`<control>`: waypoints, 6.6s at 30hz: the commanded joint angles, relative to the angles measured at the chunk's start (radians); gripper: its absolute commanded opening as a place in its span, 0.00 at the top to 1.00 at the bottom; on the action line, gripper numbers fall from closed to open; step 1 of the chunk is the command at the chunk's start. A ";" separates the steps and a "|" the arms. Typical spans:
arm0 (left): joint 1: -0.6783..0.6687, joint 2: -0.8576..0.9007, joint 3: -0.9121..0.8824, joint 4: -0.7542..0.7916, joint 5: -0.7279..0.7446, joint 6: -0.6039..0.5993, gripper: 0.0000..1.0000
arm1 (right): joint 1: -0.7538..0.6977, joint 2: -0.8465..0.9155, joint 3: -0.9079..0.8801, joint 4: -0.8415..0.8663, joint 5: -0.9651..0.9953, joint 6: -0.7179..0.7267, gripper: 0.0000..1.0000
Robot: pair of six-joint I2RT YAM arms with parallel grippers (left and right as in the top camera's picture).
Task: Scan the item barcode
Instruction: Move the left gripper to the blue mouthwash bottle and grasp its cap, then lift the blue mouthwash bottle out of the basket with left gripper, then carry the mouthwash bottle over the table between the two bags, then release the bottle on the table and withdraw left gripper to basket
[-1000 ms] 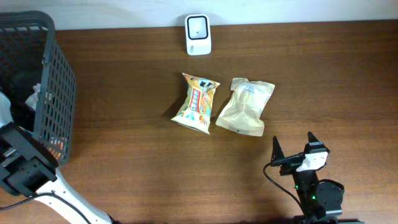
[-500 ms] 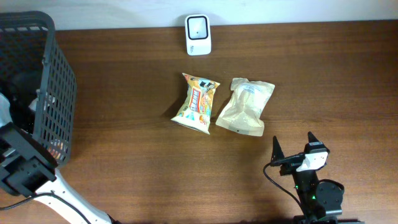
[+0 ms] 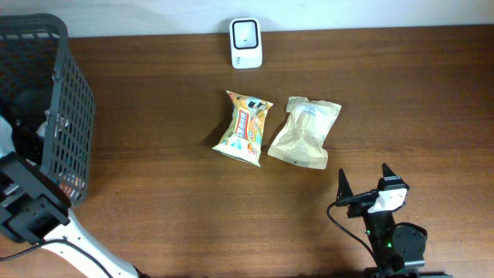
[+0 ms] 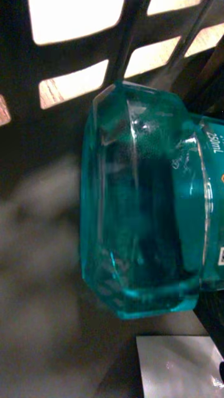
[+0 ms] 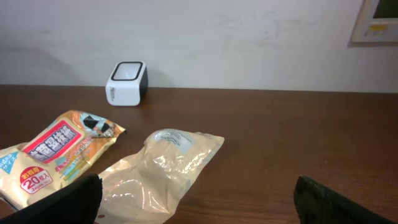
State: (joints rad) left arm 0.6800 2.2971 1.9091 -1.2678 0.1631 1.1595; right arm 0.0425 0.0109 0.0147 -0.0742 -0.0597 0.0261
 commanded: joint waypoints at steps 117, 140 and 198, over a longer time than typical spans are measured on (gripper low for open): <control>-0.919 -0.430 0.154 0.180 0.520 -0.558 0.97 | -0.005 -0.007 -0.009 0.000 0.012 0.004 0.02; -1.228 0.025 0.154 0.467 -0.005 -1.446 0.93 | -0.005 -0.007 -0.009 0.000 0.012 0.004 0.02; -0.676 -0.572 0.230 0.091 -0.572 -1.534 0.01 | -0.005 -0.007 -0.009 0.000 0.012 0.004 0.02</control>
State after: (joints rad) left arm -0.1326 1.8057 2.1353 -1.1961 -0.3790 -0.3161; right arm 0.0425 0.0109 0.0147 -0.0742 -0.0593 0.0261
